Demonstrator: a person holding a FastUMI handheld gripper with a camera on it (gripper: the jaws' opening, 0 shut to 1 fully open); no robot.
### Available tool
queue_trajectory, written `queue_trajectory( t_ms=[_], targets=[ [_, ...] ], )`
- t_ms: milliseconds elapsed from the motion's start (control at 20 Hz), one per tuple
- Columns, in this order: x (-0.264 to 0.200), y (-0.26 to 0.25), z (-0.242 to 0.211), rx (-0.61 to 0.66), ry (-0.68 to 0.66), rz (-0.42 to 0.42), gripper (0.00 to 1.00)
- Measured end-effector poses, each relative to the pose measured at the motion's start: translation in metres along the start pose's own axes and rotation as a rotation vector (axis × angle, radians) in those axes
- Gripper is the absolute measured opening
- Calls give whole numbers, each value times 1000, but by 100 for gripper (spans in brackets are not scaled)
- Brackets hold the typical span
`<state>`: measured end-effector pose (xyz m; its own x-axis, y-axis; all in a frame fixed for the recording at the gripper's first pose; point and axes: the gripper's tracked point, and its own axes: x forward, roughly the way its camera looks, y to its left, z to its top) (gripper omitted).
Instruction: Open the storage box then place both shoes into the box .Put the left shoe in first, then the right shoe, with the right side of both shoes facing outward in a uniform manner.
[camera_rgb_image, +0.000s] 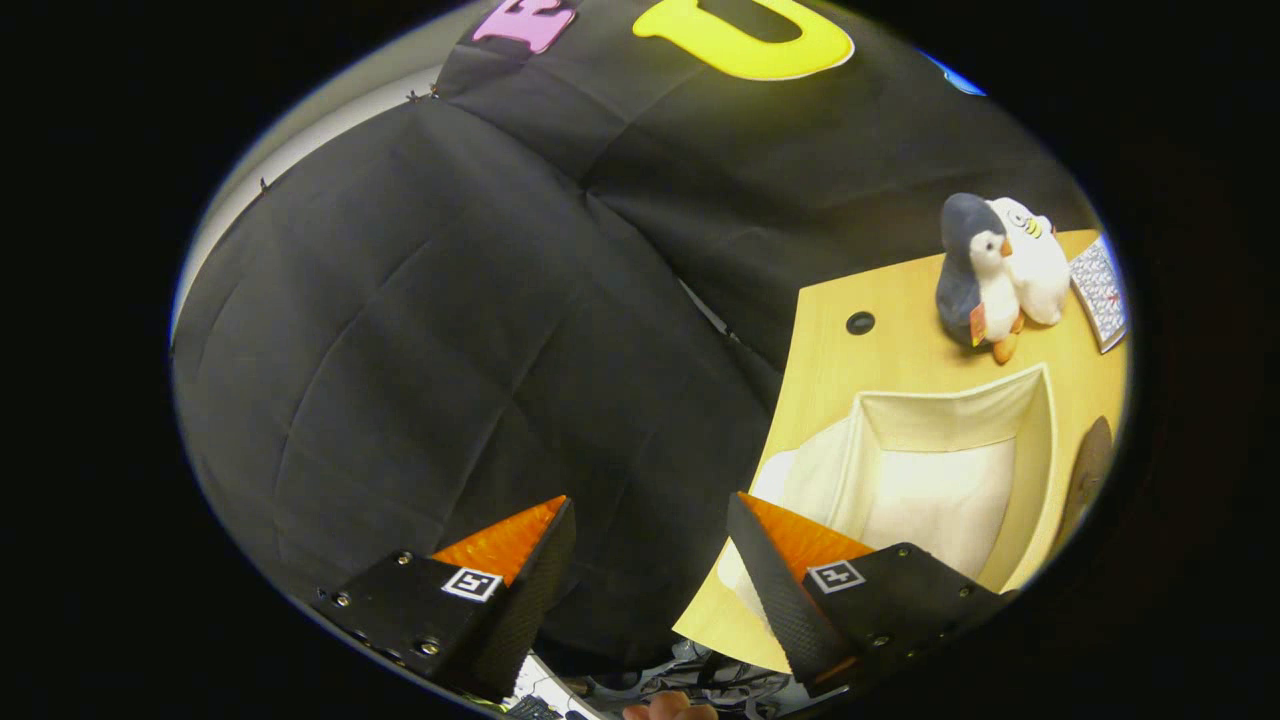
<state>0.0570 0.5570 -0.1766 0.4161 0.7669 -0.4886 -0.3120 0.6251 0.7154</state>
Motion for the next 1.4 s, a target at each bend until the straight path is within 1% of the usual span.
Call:
queue_trajectory(
  t_ms=[200,350,550,800,1050,1200,1400],
  targets=[
    [-57,-26,19,-58,-71,-45,96],
    [-95,-48,28,-56,-109,-74,96],
    [-144,-90,35,-72,-150,-139,95],
    [-184,-154,30,-98,-139,-242,96],
    [-219,-224,21,-107,-108,-365,96],
    [-235,-264,-6,-88,-51,-444,96],
    [-242,-305,-32,-77,33,-493,96]
  ],
)
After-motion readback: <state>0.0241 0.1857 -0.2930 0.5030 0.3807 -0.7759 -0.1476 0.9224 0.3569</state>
